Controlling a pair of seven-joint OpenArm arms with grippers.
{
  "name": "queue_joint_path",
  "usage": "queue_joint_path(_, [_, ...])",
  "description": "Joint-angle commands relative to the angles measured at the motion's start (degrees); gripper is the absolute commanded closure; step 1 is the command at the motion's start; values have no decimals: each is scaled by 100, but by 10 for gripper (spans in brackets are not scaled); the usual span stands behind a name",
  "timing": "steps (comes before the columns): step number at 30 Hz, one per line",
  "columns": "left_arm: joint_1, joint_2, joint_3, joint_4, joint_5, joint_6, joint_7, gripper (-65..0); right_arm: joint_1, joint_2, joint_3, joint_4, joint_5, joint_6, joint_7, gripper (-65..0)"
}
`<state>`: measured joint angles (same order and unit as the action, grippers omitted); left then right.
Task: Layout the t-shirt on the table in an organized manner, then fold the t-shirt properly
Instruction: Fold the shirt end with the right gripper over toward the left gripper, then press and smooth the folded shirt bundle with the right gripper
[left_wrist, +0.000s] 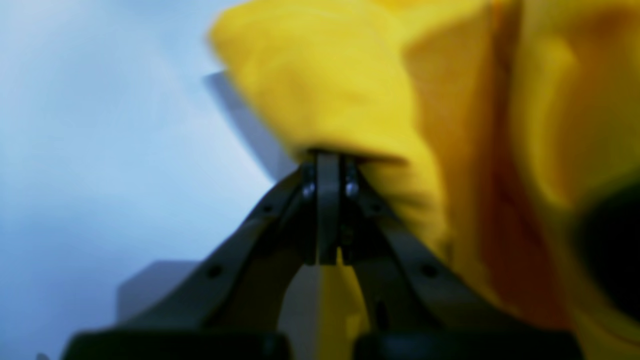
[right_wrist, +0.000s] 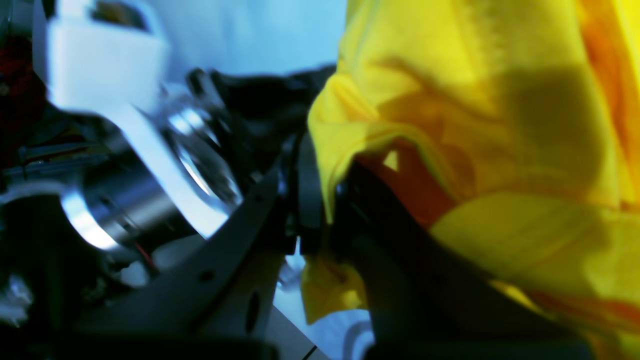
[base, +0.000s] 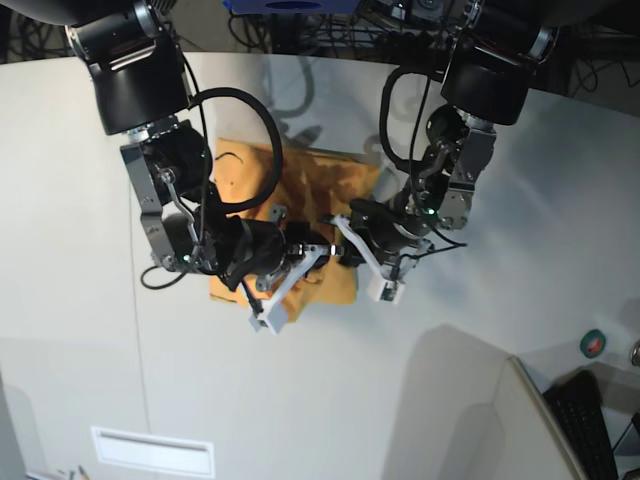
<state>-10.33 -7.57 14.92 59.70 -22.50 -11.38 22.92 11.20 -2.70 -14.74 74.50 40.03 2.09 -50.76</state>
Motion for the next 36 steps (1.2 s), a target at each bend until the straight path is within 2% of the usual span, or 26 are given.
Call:
queue_joint_path(1, [-62,-38,-177,118,-31,-10,-116,0,133,-33,2,80,107,24,70,0])
queue_joint_path(3, [70,-65,-459,267,-22,-10,-116,0,133,-33,2,80,107,24,70,0])
queue_joint_path(8, [562,-197,-599,979,-31,-10,-90,0,124,-33,11,80,107,24,70,0])
queue_joint_path(12, [1107,-434,-819,1348,-40,-10,-107,0,124,-42,11,71,107,24,70,0])
queue_joint_path(15, [1609,-513,-1399,1577,-40,-10,-107,0,159,-42,11,-166,107,24,70,0])
queue_joint_path(20, [2180,-478,-2762,1788,-58,-45,-107,0,150,-121,28,-307,124,24,78,0])
queue_joint_path(24, [2373,-513,-3237,1814,-58,-45,-90,0,133,-236,19,-316,116,24,360,0])
queue_joint_path(25, [2391,-513,-3281,1814,-58,-45,-90,0,133,-244,19,-316,116,24,404,-26])
queue_joint_path(28, [2453,-513,-3316,1806,-58,-45,-90,0,133,-253,19,-316,116,24,571,-234])
queue_joint_path(30, [2453,-504,-3307,1779,-58,-45,-90,0,133,-253,19,-316,116,24,650,-326])
queue_joint_path(32, [2426,-487,-3281,1762,-58,-45,-90,0,150,-323,19,-316,133,24,676,-359])
queue_joint_path(36, [2391,-478,-3272,1762,-58,-45,-90,0,124,-376,-148,18,142,51,632,-356])
